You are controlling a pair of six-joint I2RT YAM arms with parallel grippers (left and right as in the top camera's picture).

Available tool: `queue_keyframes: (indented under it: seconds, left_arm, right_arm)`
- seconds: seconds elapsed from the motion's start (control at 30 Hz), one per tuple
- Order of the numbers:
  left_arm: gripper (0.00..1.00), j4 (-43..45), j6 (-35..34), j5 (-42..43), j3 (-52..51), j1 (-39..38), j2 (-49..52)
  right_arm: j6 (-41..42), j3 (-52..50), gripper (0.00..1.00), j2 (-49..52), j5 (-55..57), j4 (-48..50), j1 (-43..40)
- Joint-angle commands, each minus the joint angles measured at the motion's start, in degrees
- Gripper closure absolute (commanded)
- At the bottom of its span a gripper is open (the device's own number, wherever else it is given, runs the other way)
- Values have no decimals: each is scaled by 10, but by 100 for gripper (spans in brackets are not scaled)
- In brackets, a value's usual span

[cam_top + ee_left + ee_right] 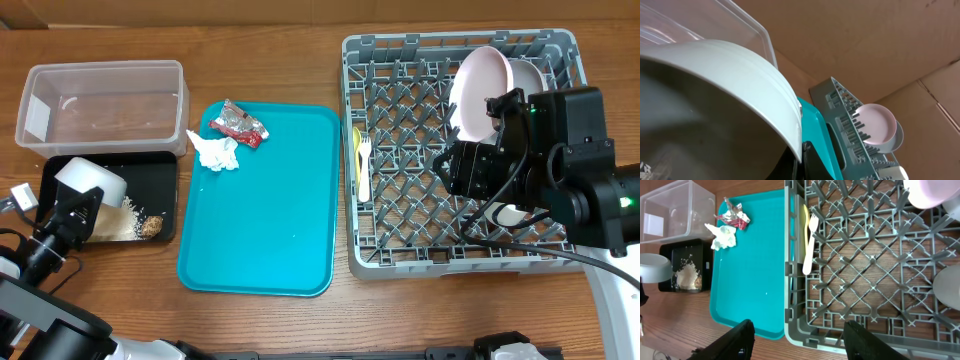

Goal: Sort waste into correct bins and load items into the dishwasher rack
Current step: 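Tip the bowl over the black tray to dump the rice, then carry the empty bowl over the teal tray toward the rack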

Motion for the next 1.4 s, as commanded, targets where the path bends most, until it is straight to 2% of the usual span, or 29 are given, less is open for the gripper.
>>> queue_keyframes:
  seconds: [0.0, 0.1, 0.3, 0.33, 0.47, 0.5, 0.6, 0.67, 0.73, 0.77, 0.8, 0.87, 0.93, 1.0, 1.17, 1.27, 1.37]
  left_arm:
    - [96, -2, 21, 35, -5, 1, 5]
    - [96, -3, 16, 84, -5, 0, 5]
    - [96, -50, 10, 66, -3, -1, -1]
    - [96, -87, 37, 73, -3, -8, -12]
    - [96, -192, 141, 55, 6, -58, -71]
    - [96, -217, 153, 36, 16, -96, -109]
    - [96, -220, 141, 2, 42, -169, -163]
    - [96, -198, 97, -37, 70, -221, -189]
    - [96, -138, 3, -82, 105, -291, -206]
    - [96, -119, -21, -93, 113, -309, -207]
    - [96, -75, -81, -112, 130, -352, -207]
    - [96, -16, -141, -124, 144, -405, -206]
    - [96, 98, -224, -124, 147, -485, -205]
    - [96, 181, -281, -124, 147, -542, -194]
    - [96, 322, -374, -118, 147, -635, -127]
    - [96, 433, -441, -42, 147, -675, -53]
    - [96, 533, -508, -18, 147, -706, -3]
  right_arm:
    - [2, 6, 39, 0, 2, 1, 2]
    - [2, 6, 39, 0, 2, 1, 2]
    - [2, 6, 39, 0, 2, 1, 2]
    - [2, 6, 39, 0, 2, 1, 2]
    - [2, 6, 39, 0, 2, 1, 2]
    - [2, 6, 39, 0, 2, 1, 2]
    - [2, 6, 39, 0, 2, 1, 2]
    - [2, 6, 39, 0, 2, 1, 2]
    - [2, 6, 39, 0, 2, 1, 2]
    - [2, 6, 39, 0, 2, 1, 2]
    - [2, 6, 38, 0, 2, 1, 2]
    - [2, 6, 39, 0, 2, 2, 2]
    - [21, 6, 41, -1, 12, 4, -1]
    - [61, 7, 41, -3, 47, 10, -8]
    - [78, 17, 40, -21, 56, 29, -42]
    - [78, 24, 37, -46, 56, 39, -75]
    - [78, 24, 37, -63, 56, 41, -95]
